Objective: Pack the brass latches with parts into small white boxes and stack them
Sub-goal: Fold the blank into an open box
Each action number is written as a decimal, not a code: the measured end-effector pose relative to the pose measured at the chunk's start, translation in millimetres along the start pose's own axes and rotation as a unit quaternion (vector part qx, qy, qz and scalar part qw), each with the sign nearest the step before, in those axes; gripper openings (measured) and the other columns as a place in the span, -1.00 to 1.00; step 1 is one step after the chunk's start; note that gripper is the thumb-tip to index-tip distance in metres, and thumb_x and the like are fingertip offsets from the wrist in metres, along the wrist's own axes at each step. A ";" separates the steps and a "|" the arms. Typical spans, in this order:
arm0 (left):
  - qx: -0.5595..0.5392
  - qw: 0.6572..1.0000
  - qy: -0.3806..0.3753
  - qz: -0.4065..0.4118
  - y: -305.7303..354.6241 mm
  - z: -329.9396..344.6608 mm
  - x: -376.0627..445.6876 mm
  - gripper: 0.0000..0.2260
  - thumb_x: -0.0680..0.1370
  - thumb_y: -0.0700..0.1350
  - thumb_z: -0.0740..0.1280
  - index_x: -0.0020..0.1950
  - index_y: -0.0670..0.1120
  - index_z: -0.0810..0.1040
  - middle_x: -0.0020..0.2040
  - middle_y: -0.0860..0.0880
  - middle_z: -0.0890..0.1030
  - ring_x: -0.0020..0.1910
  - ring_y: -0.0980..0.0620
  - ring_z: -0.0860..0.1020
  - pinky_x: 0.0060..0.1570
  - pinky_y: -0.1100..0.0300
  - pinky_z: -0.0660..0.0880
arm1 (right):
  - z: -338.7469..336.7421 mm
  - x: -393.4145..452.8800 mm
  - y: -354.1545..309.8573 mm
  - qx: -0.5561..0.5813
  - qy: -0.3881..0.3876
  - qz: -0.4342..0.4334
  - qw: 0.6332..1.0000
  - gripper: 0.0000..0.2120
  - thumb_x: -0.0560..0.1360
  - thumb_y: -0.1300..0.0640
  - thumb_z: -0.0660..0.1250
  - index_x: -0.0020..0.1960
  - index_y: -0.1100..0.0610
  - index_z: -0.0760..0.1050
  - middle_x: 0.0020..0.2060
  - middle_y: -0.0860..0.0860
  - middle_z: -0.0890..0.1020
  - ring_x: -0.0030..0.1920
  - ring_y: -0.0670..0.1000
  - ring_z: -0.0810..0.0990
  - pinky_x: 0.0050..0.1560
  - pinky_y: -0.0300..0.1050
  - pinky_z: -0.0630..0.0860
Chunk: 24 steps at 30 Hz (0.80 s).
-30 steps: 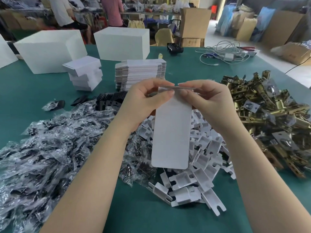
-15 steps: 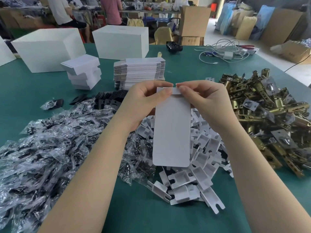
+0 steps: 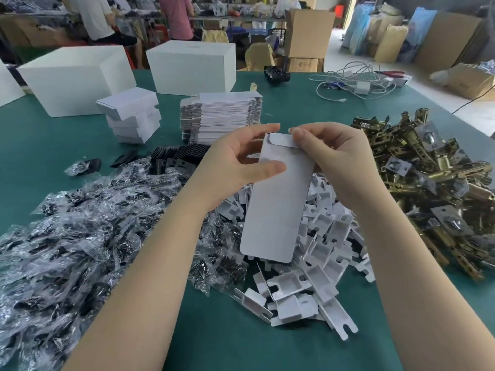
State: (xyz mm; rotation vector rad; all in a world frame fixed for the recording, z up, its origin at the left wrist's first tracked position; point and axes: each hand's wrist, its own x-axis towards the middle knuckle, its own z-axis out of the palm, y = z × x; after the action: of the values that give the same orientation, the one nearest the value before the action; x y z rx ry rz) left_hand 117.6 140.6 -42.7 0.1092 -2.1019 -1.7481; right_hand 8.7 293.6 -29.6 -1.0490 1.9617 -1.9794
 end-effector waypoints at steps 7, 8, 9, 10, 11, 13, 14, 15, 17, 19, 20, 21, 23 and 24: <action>-0.021 0.999 -0.021 0.029 4.1 3.2 -1.5 -0.36 0.34 -0.25 0.60 0.35 0.10 0.50 0.18 -0.01 0.67 0.11 0.05 0.67 -0.04 0.19 0.61 | -4.2 -0.2 -7.4 0.036 0.015 0.025 0.999 -0.85 0.48 0.07 0.48 -0.26 0.00 0.63 -0.32 -0.09 0.67 -0.33 -0.10 0.60 -0.39 -0.20 0.54; -0.020 0.999 -0.020 0.034 4.7 3.4 -1.9 -0.36 0.33 -0.25 0.60 0.34 0.11 0.51 0.19 -0.02 0.66 0.10 0.05 0.67 -0.06 0.20 0.61 | -4.3 -0.3 -8.0 0.033 0.018 0.022 0.999 -0.85 0.48 0.07 0.48 -0.26 0.01 0.62 -0.34 -0.09 0.66 -0.34 -0.10 0.59 -0.40 -0.20 0.53; -0.018 0.999 -0.018 0.040 5.3 3.6 -2.0 -0.36 0.32 -0.25 0.61 0.32 0.12 0.51 0.19 -0.03 0.66 0.09 0.06 0.67 -0.07 0.21 0.61 | -4.2 -0.3 -8.6 0.032 0.019 0.019 0.999 -0.84 0.48 0.07 0.48 -0.27 0.00 0.61 -0.34 -0.10 0.65 -0.35 -0.10 0.58 -0.40 -0.20 0.53; -0.017 0.999 -0.016 0.044 5.9 3.6 -2.1 -0.36 0.32 -0.25 0.61 0.31 0.13 0.52 0.18 -0.03 0.66 0.07 0.06 0.68 -0.09 0.22 0.61 | -4.1 -0.5 -9.4 0.031 0.017 0.016 0.999 -0.83 0.47 0.07 0.49 -0.29 -0.01 0.60 -0.35 -0.10 0.65 -0.35 -0.10 0.58 -0.40 -0.20 0.52; -0.018 0.999 -0.015 0.046 6.3 3.7 -2.4 -0.37 0.31 -0.24 0.63 0.29 0.14 0.52 0.16 -0.02 0.67 0.05 0.05 0.69 -0.10 0.22 0.62 | -3.9 -0.5 -10.2 0.029 0.014 0.012 0.999 -0.82 0.47 0.07 0.49 -0.30 -0.02 0.60 -0.35 -0.10 0.64 -0.35 -0.10 0.57 -0.40 -0.19 0.52; -0.020 0.999 -0.009 0.046 7.6 3.8 -3.2 -0.39 0.27 -0.17 0.65 0.21 0.21 0.55 0.10 0.00 0.70 -0.01 0.00 0.70 -0.14 0.19 0.62 | -3.8 -0.4 -11.6 0.014 0.007 -0.001 1.000 -0.79 0.46 0.07 0.50 -0.33 -0.05 0.60 -0.34 -0.09 0.63 -0.33 -0.08 0.55 -0.39 -0.18 0.51; -0.019 0.999 -0.003 0.045 8.4 3.5 -3.6 -0.42 0.24 -0.12 0.65 0.16 0.25 0.56 0.07 0.02 0.71 -0.04 -0.02 0.71 -0.16 0.18 0.62 | -4.0 -0.6 -12.4 0.005 0.003 -0.009 1.000 -0.79 0.46 0.08 0.50 -0.34 -0.06 0.60 -0.33 -0.08 0.63 -0.32 -0.08 0.55 -0.39 -0.19 0.51; -0.017 0.999 0.003 0.046 9.0 3.3 -3.8 -0.45 0.22 -0.08 0.65 0.12 0.28 0.57 0.05 0.02 0.72 -0.07 -0.03 0.71 -0.17 0.16 0.62 | -4.4 -1.0 -13.4 -0.001 -0.001 -0.018 1.000 -0.79 0.46 0.08 0.50 -0.33 -0.07 0.60 -0.32 -0.08 0.63 -0.31 -0.08 0.54 -0.38 -0.20 0.50; -0.011 0.999 0.011 0.049 9.1 2.9 -3.6 -0.47 0.21 -0.04 0.65 0.10 0.28 0.58 0.05 0.01 0.71 -0.07 -0.05 0.72 -0.15 0.13 0.63 | -4.8 -1.8 -15.5 -0.007 -0.008 -0.037 0.999 -0.80 0.46 0.11 0.50 -0.31 -0.05 0.59 -0.32 -0.12 0.63 -0.30 -0.11 0.54 -0.38 -0.23 0.48; -0.008 0.999 0.008 0.051 9.3 3.0 -3.5 -0.44 0.23 -0.06 0.65 0.16 0.21 0.57 0.08 0.00 0.70 -0.05 -0.06 0.71 -0.13 0.12 0.63 | -4.5 -2.1 -17.0 -0.023 0.006 -0.055 0.998 -0.82 0.47 0.11 0.50 -0.28 -0.03 0.58 -0.32 -0.12 0.64 -0.29 -0.13 0.55 -0.37 -0.22 0.48; -0.010 0.999 0.003 0.052 9.8 3.0 -3.6 -0.42 0.24 -0.09 0.65 0.19 0.18 0.55 0.10 0.00 0.70 -0.05 -0.06 0.71 -0.13 0.13 0.63 | -4.5 -1.8 -16.9 -0.031 0.018 -0.061 0.997 -0.83 0.47 0.10 0.49 -0.26 -0.03 0.58 -0.31 -0.09 0.64 -0.29 -0.13 0.55 -0.36 -0.20 0.48; -0.010 0.999 -0.001 0.053 10.5 3.1 -4.0 -0.40 0.25 -0.12 0.65 0.22 0.15 0.54 0.11 0.01 0.69 -0.04 -0.06 0.72 -0.13 0.14 0.63 | -4.4 -1.4 -16.7 -0.037 0.028 -0.064 0.997 -0.84 0.47 0.09 0.49 -0.26 -0.03 0.58 -0.30 -0.04 0.64 -0.29 -0.12 0.55 -0.37 -0.20 0.48; -0.007 0.998 -0.004 0.055 11.6 3.3 -4.7 -0.39 0.25 -0.13 0.65 0.23 0.14 0.53 0.11 0.03 0.69 -0.04 -0.06 0.72 -0.13 0.16 0.63 | -5.0 -0.8 -16.6 -0.049 0.029 -0.066 0.996 -0.85 0.47 0.08 0.49 -0.24 -0.03 0.58 -0.29 0.06 0.65 -0.32 -0.12 0.54 -0.41 -0.22 0.48; -0.005 0.998 -0.003 0.056 11.9 3.4 -4.8 -0.40 0.24 -0.12 0.66 0.21 0.16 0.54 0.11 0.03 0.69 -0.04 -0.06 0.71 -0.13 0.15 0.63 | -6.1 -0.7 -16.5 -0.055 0.025 -0.067 0.996 -0.86 0.47 0.08 0.49 -0.24 -0.03 0.58 -0.29 0.10 0.66 -0.33 -0.12 0.55 -0.43 -0.23 0.47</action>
State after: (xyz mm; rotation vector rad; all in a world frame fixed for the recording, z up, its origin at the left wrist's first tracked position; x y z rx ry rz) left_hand 123.2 147.7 -33.0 -0.0165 -2.0616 -1.6963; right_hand 11.6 301.0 -13.9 -1.1981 2.1002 -2.0009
